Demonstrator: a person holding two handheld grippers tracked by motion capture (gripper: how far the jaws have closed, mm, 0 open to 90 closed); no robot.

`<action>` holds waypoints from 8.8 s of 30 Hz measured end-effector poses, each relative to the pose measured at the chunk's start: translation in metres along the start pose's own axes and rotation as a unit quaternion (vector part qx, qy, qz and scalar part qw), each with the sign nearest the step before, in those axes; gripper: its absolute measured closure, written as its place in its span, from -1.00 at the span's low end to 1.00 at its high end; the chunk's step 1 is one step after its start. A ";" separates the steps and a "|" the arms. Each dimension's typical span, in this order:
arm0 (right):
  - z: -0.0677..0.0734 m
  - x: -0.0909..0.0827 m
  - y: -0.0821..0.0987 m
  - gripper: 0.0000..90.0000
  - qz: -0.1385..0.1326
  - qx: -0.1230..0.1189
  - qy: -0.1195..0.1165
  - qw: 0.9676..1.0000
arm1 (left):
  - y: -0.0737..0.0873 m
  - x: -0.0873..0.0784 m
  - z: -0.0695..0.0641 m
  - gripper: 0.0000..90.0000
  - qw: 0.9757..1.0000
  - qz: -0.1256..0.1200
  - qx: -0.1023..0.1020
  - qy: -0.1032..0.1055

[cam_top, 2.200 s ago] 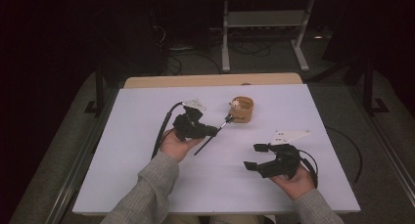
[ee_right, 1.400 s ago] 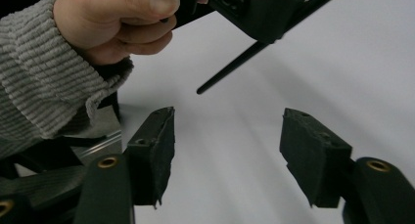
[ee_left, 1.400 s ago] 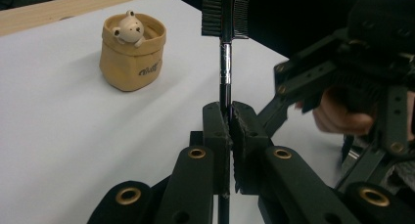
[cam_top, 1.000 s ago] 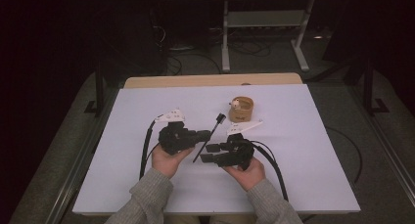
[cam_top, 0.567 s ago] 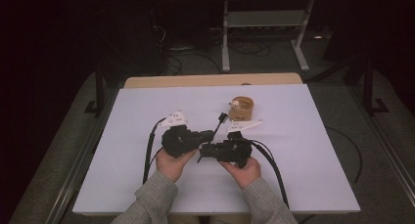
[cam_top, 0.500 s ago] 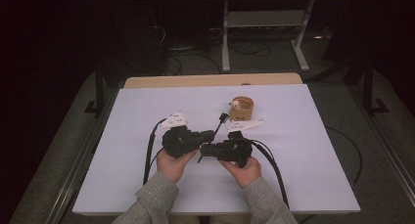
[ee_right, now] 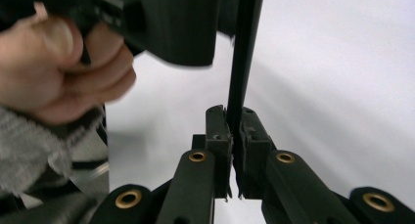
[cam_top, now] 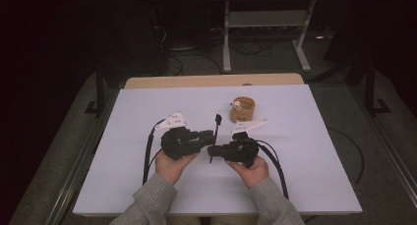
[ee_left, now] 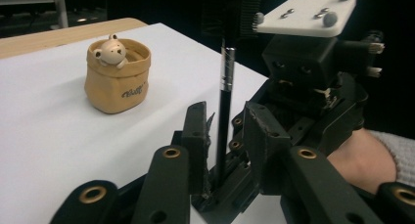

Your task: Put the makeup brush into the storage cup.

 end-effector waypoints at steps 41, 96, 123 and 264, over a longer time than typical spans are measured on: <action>0.010 -0.009 0.014 0.88 0.066 -0.076 -0.012 0.995 | 0.005 -0.005 -0.016 0.82 0.998 0.037 0.018 0.055; -0.003 -0.029 -0.001 0.88 0.056 -0.086 0.023 0.994 | 0.033 -0.025 -0.015 0.34 0.990 0.118 0.077 -0.002; -0.036 -0.078 -0.035 0.88 0.060 -0.070 0.056 0.994 | 0.069 -0.072 0.004 0.24 0.992 0.109 0.045 -0.040; -0.188 -0.075 -0.120 0.88 0.024 0.045 0.245 0.968 | 0.086 -0.098 0.036 0.07 0.991 0.091 0.008 -0.094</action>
Point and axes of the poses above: each handheld gripper's, and its own axes: x roughly forward along the jaws, y roughly out of its underside, z roughly to its left, the point moved 9 cm from there along x, roughly forward along the jaws, and after that the axes turned 1 degree about -z, right-handed, at the moved point
